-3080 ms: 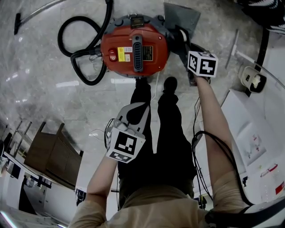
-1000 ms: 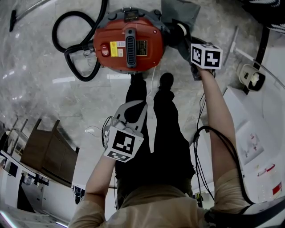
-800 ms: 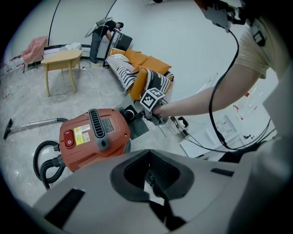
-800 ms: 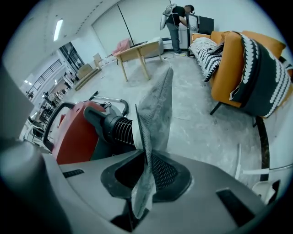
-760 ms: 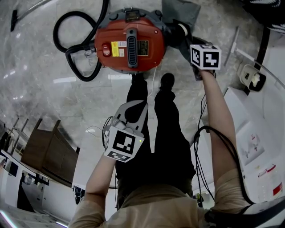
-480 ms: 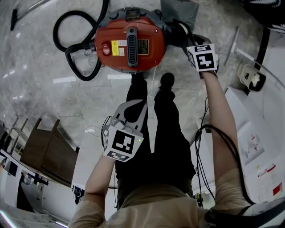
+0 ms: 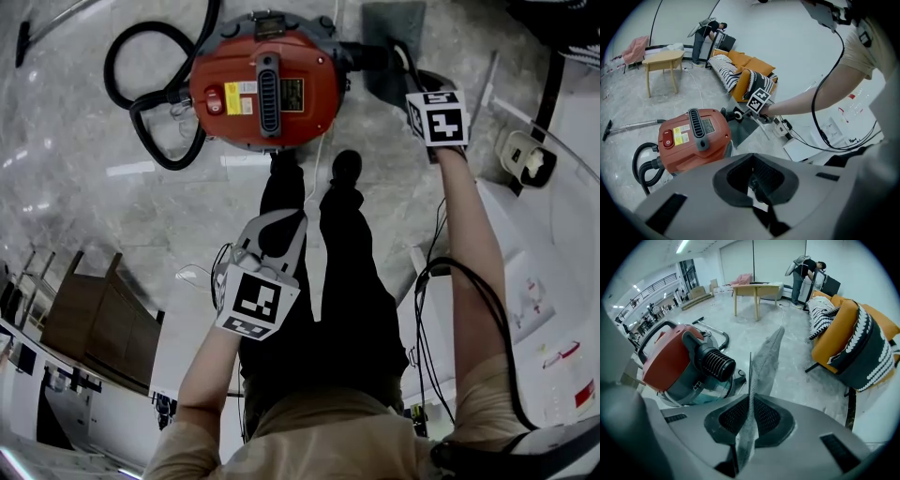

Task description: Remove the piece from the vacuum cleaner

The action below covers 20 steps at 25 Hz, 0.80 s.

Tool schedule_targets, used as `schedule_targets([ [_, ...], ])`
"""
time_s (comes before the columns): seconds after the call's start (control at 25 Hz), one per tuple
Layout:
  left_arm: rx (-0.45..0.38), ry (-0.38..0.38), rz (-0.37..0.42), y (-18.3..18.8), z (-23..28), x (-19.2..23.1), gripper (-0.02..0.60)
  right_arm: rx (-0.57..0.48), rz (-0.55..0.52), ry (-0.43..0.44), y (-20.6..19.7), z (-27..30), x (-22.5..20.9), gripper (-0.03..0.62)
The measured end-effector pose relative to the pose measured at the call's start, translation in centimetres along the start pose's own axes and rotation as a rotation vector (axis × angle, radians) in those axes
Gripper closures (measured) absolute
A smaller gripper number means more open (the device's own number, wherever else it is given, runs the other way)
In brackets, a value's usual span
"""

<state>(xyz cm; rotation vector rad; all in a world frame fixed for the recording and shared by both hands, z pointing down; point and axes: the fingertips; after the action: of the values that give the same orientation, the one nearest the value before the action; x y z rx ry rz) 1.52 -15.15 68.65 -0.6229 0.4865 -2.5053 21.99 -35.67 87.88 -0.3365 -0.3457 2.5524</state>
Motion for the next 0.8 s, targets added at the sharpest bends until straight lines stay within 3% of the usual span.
schedule_targets([
  [0.12,-0.004,-0.001,0.005,0.3,-0.1,-0.2,0.586,-0.014,0.029,0.015,-0.3,-0.2,0.3,0.563],
  [0.44,-0.005,0.002,0.035,0.4,-0.1,-0.6,0.586,-0.098,0.376,0.086,-2.9,-1.6,-1.7,0.563],
  [0.8,0.002,-0.025,0.073,1.0,0.5,-2.4,0.586,-0.188,0.658,0.118,-6.0,-3.5,-3.7,0.563],
])
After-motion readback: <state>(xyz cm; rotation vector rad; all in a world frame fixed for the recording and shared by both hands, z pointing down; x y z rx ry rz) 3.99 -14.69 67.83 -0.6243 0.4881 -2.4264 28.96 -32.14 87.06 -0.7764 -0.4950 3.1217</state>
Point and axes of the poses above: the fingertips, and each gripper's own axes: z forward along the fingers, x to its left, y out of its top, and after that the axes turned 8 degrees about y, right-handed
